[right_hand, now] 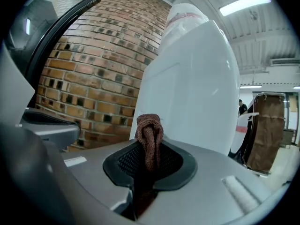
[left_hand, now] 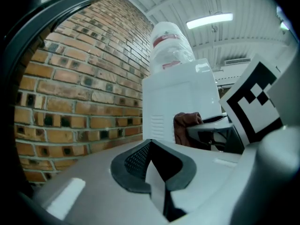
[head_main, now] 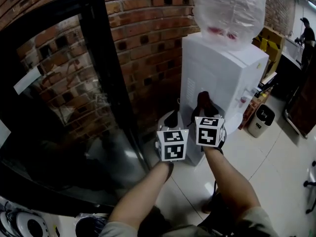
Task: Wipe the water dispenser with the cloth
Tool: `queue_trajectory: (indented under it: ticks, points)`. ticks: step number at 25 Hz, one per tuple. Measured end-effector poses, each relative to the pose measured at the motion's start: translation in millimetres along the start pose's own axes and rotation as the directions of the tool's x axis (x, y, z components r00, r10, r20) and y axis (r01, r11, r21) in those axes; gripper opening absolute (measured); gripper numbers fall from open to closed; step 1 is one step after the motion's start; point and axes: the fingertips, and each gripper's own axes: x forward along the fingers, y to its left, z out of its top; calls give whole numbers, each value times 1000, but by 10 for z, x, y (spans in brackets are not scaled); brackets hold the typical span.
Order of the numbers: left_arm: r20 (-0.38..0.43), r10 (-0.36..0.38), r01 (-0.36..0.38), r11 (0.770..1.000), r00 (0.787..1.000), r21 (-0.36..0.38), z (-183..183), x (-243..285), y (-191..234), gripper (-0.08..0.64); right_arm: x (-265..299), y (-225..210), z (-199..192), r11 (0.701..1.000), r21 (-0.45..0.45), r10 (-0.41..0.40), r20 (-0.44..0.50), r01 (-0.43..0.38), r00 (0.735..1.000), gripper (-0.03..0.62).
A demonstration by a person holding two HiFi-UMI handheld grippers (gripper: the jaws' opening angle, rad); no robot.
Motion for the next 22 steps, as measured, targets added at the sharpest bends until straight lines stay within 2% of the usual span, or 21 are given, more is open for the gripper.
queue_trajectory:
  ticks: [15, 22]
  points:
    - [-132, 23, -27, 999, 991, -29, -1272, 283, 121, 0, 326, 296, -1512, 999, 28, 40, -180, -36, 983, 71]
    - [-185, -9, 11, 1000, 983, 7, -1839, 402, 24, 0, 394, 397, -2101, 998, 58, 45, -250, -31, 967, 72]
